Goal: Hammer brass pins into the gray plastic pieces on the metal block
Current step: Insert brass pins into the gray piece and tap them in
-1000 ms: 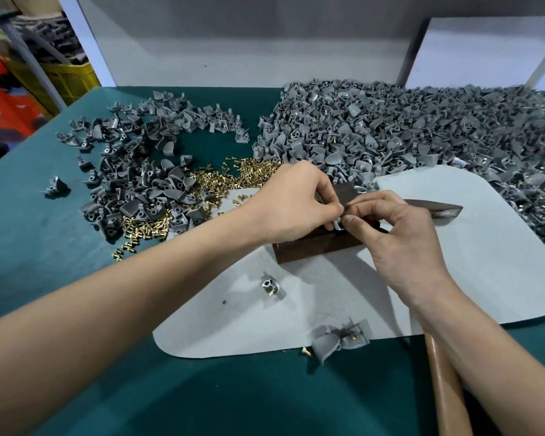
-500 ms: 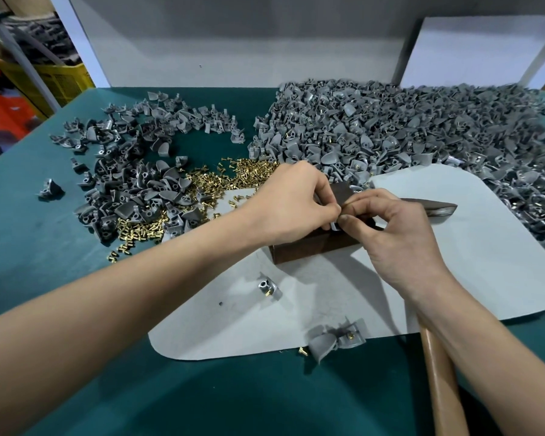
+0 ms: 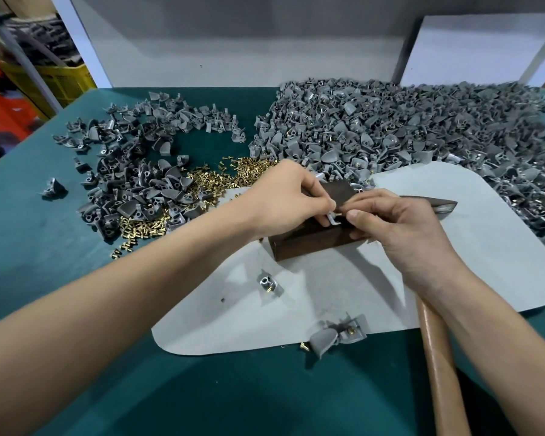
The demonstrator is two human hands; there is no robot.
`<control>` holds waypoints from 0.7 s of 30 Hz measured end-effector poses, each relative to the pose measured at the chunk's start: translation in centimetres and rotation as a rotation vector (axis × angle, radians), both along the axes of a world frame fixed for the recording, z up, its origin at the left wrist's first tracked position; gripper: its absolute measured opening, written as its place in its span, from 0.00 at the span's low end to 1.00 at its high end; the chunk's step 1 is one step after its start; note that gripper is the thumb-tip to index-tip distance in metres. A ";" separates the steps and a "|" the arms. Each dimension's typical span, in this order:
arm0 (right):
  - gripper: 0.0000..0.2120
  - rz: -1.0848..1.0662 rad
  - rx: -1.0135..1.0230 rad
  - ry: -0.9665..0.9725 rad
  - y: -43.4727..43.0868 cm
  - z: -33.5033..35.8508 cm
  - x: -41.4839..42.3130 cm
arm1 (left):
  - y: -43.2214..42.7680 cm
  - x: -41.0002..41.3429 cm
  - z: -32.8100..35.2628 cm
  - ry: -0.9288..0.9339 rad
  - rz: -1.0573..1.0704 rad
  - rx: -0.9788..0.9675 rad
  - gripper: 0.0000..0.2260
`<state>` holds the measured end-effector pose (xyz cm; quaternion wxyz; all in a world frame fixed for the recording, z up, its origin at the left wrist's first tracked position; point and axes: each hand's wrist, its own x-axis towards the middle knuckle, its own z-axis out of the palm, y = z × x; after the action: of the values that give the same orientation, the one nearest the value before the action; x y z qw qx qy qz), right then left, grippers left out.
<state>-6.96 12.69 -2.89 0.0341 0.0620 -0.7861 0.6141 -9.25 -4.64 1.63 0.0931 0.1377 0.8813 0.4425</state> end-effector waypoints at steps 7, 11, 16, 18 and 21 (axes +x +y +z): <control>0.10 -0.015 -0.003 0.025 -0.6 0.2 0.3 | -0.1 0.0 -0.2 -0.009 -0.001 0.030 0.06; 0.11 -0.048 -0.005 0.053 -1.1 0.5 0.7 | -0.2 0.0 -0.2 -0.005 -0.010 0.039 0.06; 0.11 -0.084 0.012 0.044 -1.5 0.5 0.6 | -0.2 0.1 -0.3 -0.002 -0.023 0.041 0.05; 0.11 -0.092 0.027 0.036 -1.5 0.5 0.6 | -0.2 0.1 -0.2 -0.003 -0.028 0.048 0.05; 0.12 -0.093 0.040 0.036 -1.5 0.5 0.6 | -0.2 0.1 -0.2 0.000 -0.027 0.046 0.05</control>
<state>-6.35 11.21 -2.37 0.0756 0.0373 -0.7994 0.5948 -9.11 -4.83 1.46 0.0960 0.1517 0.8688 0.4615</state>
